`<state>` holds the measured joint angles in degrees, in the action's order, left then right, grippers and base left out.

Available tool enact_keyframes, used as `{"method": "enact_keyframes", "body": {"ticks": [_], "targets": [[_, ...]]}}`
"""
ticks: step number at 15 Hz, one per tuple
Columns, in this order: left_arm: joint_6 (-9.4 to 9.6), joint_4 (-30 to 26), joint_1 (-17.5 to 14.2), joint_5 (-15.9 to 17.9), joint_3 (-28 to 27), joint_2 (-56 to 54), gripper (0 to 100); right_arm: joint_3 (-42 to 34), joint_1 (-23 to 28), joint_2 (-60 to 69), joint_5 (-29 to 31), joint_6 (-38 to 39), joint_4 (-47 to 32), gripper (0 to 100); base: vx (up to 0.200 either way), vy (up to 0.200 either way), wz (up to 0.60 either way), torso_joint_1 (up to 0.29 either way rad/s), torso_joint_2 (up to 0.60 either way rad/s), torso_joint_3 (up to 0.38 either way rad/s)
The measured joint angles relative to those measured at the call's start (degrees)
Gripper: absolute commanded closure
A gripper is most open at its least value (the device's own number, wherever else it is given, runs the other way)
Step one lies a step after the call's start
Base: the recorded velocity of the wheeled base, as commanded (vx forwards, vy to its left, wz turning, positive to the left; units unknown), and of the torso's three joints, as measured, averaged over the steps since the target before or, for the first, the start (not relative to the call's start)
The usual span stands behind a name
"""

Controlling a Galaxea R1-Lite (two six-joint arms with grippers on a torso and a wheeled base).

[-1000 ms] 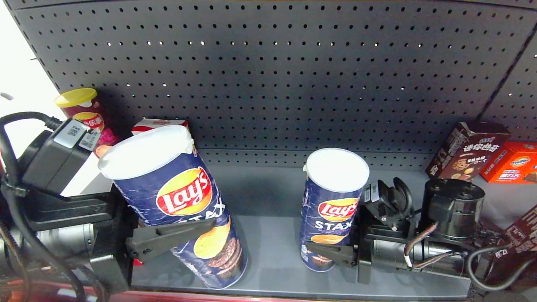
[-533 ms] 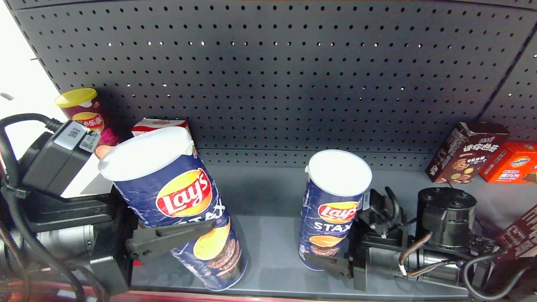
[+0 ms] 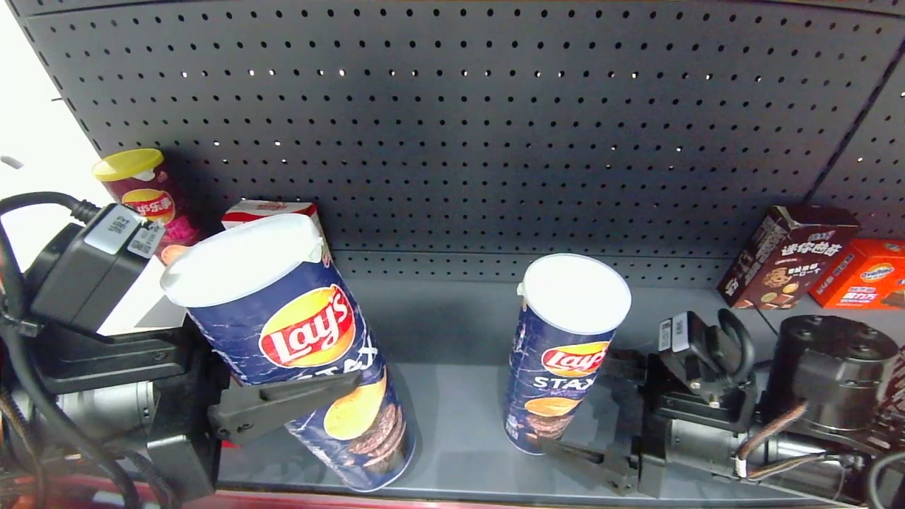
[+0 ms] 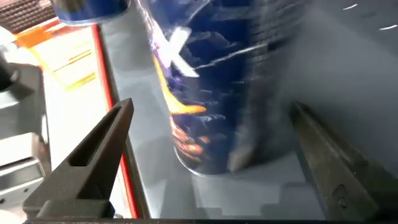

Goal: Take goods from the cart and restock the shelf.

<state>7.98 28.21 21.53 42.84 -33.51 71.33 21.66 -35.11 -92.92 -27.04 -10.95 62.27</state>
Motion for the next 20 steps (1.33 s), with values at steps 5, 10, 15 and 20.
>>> {"method": "enact_keyframes", "body": {"ticks": [5, 10, 15, 20], "targets": [[0.02, 0.0, 0.0, 0.0, -0.1, -0.4, 100, -8.1, 3.4, 11.7, 1.8, 0.0, -0.1, 0, 0.000, 0.000, 0.00, 0.000, 0.00, 0.000], [0.02, 0.0, 0.0, 0.0, 0.0, -0.7, 100, -13.0, 9.6, 25.6, 14.2, 0.0, -2.3, 0, 0.000, 0.000, 0.00, 0.000, 0.00, 0.000], [0.06, 0.0, 0.0, 0.0, 0.1, -0.7, 100, -14.6, 10.5, 41.7, 33.8, -1.6, -15.4, 0, 0.000, 0.000, 0.00, 0.000, 0.00, 0.000], [0.11, 0.0, 0.2, 0.1, 0.1, -0.7, 100, -16.2, 10.8, 63.7, 41.2, -2.3, -40.1, 0, 0.000, 0.000, 0.00, 0.000, 0.00, 0.000]]}}
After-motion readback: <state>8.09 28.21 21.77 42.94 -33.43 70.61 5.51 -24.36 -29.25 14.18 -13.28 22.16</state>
